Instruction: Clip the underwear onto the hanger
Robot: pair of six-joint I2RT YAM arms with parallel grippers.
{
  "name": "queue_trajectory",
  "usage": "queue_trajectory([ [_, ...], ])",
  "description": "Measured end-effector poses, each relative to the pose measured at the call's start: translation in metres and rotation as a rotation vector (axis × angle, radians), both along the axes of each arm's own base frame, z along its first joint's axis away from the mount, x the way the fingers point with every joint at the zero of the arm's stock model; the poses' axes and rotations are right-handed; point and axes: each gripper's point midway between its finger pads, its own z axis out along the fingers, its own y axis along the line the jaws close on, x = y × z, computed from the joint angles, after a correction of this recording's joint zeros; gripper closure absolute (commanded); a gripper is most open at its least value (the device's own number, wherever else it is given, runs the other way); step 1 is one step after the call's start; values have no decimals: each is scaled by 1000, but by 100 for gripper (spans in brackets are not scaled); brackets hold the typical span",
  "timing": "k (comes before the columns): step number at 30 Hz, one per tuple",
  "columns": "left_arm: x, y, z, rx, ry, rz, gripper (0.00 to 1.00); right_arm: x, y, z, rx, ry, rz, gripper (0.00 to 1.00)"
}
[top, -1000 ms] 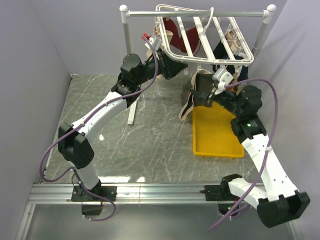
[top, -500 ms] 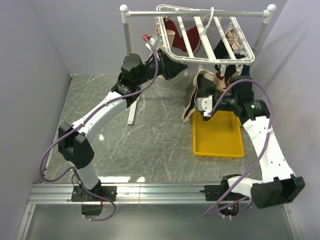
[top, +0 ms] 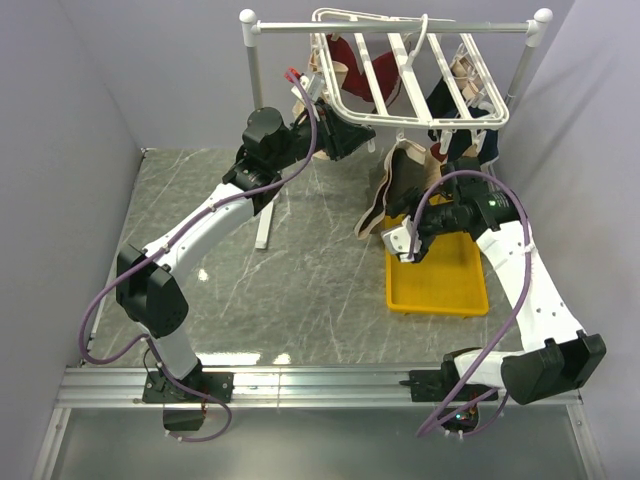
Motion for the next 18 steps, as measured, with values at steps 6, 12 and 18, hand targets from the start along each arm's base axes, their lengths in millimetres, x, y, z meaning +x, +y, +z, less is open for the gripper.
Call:
queue_trajectory([
  [6, 0, 0, 0, 0, 0, 0, 100, 3, 8, -1, -37, -47, 32, 21],
  [12, 0, 0, 0, -3, 7, -2, 100, 4, 23, 4, -47, -99, 77, 21],
  [18, 0, 0, 0, -5, 9, -3, 100, 13, 29, 3, -83, -136, 79, 21],
])
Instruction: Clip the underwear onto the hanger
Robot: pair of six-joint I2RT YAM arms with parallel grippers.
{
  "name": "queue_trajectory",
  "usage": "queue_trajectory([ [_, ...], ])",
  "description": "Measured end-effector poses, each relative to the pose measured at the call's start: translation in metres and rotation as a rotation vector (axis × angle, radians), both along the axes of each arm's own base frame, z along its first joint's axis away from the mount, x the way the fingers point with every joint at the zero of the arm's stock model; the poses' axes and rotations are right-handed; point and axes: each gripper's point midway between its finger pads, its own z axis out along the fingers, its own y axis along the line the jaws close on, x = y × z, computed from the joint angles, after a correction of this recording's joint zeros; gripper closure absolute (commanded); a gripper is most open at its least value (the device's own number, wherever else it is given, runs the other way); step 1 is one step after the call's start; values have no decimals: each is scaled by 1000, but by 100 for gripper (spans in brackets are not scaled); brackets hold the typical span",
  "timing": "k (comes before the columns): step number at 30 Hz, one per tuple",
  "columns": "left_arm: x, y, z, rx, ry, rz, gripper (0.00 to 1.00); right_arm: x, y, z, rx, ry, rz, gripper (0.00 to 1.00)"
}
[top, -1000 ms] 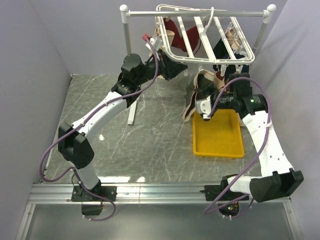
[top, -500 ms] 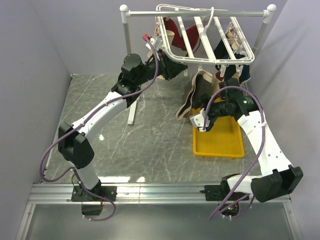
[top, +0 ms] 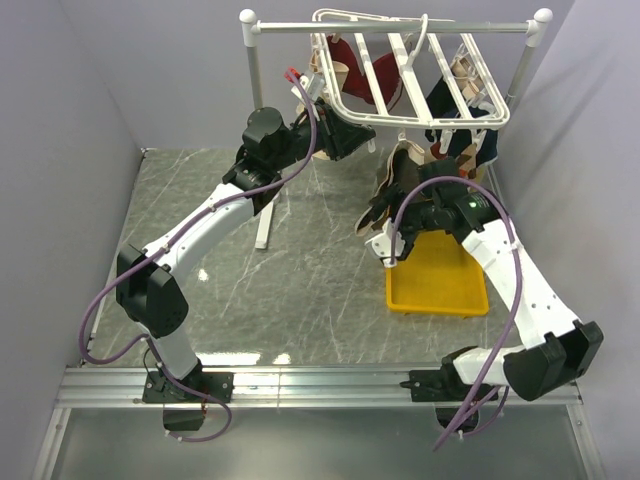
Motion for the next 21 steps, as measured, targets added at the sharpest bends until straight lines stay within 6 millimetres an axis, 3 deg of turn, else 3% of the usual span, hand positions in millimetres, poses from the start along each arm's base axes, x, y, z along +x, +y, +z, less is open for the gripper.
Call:
queue_trajectory([
  [5, 0, 0, 0, 0, -1, 0, 100, 23, -1, -17, -63, 11, -33, 26],
  [8, 0, 0, 0, -1, -1, -2, 100, 35, -1, -23, -89, 17, -45, 36],
  [18, 0, 1, -3, 2, 5, -5, 100, 47, 0, -4, -84, -42, -56, 85],
  [21, 1, 1, -3, 2, 4, -5, 100, 48, 0, 0, -85, -52, -60, 80],
])
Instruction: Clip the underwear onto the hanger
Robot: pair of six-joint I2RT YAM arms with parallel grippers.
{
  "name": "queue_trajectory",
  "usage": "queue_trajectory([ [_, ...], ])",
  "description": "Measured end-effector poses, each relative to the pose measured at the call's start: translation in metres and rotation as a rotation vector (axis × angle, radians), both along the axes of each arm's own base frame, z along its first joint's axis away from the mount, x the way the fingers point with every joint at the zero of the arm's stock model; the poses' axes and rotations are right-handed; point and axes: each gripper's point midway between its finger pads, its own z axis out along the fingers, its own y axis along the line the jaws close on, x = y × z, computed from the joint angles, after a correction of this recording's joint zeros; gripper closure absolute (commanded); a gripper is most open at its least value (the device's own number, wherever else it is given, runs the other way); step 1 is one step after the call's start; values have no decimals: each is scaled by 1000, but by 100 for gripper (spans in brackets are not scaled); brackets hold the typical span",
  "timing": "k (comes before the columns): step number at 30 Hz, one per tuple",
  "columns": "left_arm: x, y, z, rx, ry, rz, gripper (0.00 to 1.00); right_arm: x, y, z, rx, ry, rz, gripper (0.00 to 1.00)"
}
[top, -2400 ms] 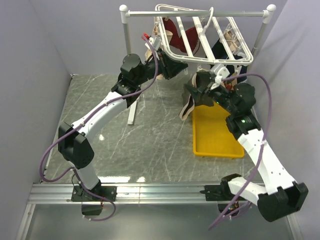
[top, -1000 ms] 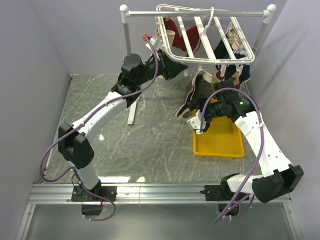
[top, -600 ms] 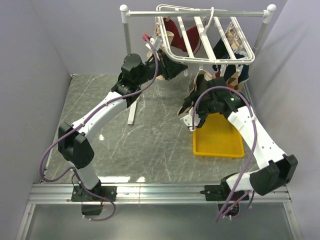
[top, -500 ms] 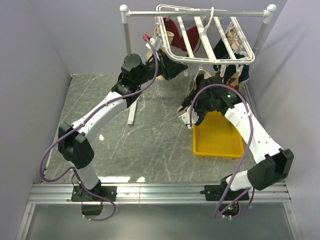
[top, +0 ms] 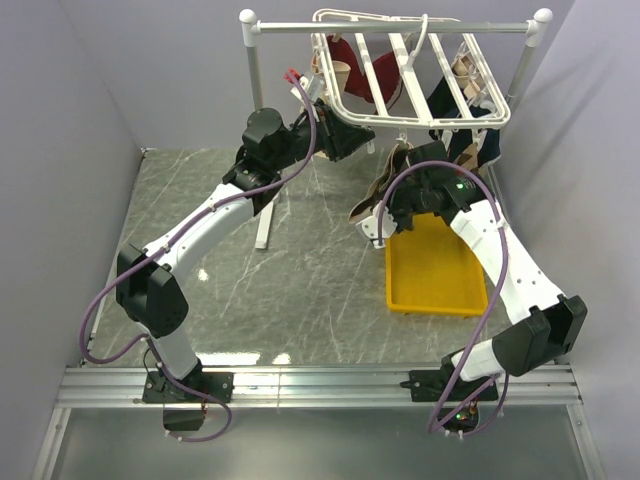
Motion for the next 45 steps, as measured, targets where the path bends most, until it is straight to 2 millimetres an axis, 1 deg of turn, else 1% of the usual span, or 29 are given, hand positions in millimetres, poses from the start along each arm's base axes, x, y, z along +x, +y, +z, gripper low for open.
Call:
queue_trajectory([
  [1, 0, 0, 0, 0, 0, -1, 100, 0, 0, 0, -1, -1, -1, 74],
  [2, 0, 0, 0, 0, 0, -1, 100, 0, -1, 0, -4, -2, -3, 63],
  [3, 0, 0, 0, -1, -1, -1, 100, 1, -1, 0, -4, -3, -6, 43],
  [5, 0, 0, 1, -1, -3, -2, 100, 1, 0, 2, 7, -16, -3, 25],
  [6, 0, 0, 1, -2, -3, -2, 100, -1, 1, 2, 16, -23, 6, 8],
  [7, 0, 0, 1, -2, -3, -2, 100, -3, 2, 2, 25, -24, 10, 3],
  [9, 0, 0, 1, -3, -4, -2, 100, -10, 4, 4, 43, -33, 29, 1],
  [13, 0, 0, 1, -2, -5, -2, 100, -19, 8, 18, 86, -72, 55, 0],
  [16, 0, 0, 1, -3, -4, -4, 100, -22, 10, 25, 99, -93, 63, 0],
  [18, -1, 0, 1, -4, -6, -6, 100, -21, 13, 25, 98, -103, 70, 0],
  [21, -1, 0, 1, -5, -3, -8, 100, -15, 20, 18, 79, -98, 77, 0],
  [26, -1, 0, 0, -6, 4, -9, 100, 2, 34, -11, 11, -61, 75, 0],
  [29, -1, 0, 0, -6, 3, -9, 100, 8, 41, -24, -39, -50, 73, 8],
  [30, -1, 0, 0, -6, 4, -9, 100, 11, 42, -28, -61, -51, 68, 19],
  [31, -1, 0, -1, -5, 4, -9, 100, 13, 42, -29, -84, -55, 61, 24],
  [32, 0, 0, -1, -5, 5, -9, 100, 17, 41, -30, -102, -60, 51, 29],
  [33, 0, 0, -2, -4, 7, -9, 100, 19, 41, -30, -114, -62, 45, 37],
  [35, 0, 0, -5, -1, 11, -9, 100, 25, 40, -27, -140, -78, 24, 42],
  [38, 0, 0, -7, 3, 16, -9, 100, 30, 33, -24, -171, -96, -3, 55],
  [39, 0, 0, -7, 3, 16, -9, 100, 30, 32, -25, -176, -94, -10, 67],
  [40, 0, 0, -7, 2, 15, -9, 100, 31, 30, -23, -187, -99, -11, 76],
  [41, 0, 0, -7, 2, 14, -9, 100, 31, 29, -23, -190, -99, -14, 100],
  [45, 1, 0, -7, 0, 14, -7, 100, 29, 27, -16, -184, -93, -22, 100],
])
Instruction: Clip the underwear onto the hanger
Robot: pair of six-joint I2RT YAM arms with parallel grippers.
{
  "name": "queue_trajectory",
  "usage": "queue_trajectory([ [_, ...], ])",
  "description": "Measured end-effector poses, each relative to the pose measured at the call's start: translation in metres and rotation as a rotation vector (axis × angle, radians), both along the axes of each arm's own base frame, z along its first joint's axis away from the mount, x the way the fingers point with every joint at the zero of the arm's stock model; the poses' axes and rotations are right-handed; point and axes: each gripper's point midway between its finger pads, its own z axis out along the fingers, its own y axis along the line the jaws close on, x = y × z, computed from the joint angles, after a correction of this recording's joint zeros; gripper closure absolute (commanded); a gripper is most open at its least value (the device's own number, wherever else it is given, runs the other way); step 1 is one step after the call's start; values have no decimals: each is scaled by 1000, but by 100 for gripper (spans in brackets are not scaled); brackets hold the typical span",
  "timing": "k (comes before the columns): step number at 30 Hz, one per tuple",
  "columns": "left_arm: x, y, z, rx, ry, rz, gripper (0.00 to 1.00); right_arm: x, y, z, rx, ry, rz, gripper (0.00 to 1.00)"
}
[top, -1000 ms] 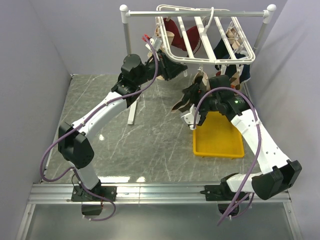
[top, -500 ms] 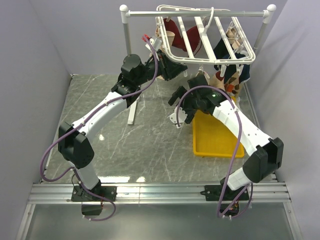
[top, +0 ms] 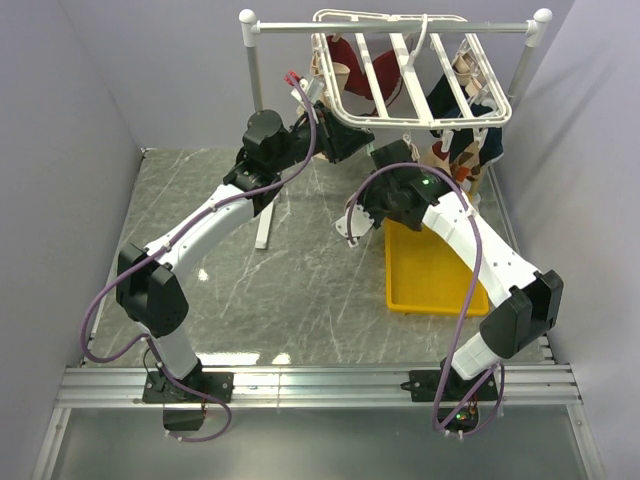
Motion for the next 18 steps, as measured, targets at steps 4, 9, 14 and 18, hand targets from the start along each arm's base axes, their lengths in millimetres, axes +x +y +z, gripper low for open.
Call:
queue_trajectory([
  [4, 1, 2, 0, -6, 3, -5, 100, -5, 1, 12, 65, 31, -22, 100],
  [9, 2, 4, -1, -8, 5, -12, 100, -16, -11, 32, 183, 69, -88, 100],
  [14, 2, 7, 2, -24, 6, -20, 100, -27, -26, 54, 316, 92, -159, 100],
  [18, 3, 9, 0, -35, 15, -26, 100, -29, -33, 60, 414, 150, -222, 100],
])
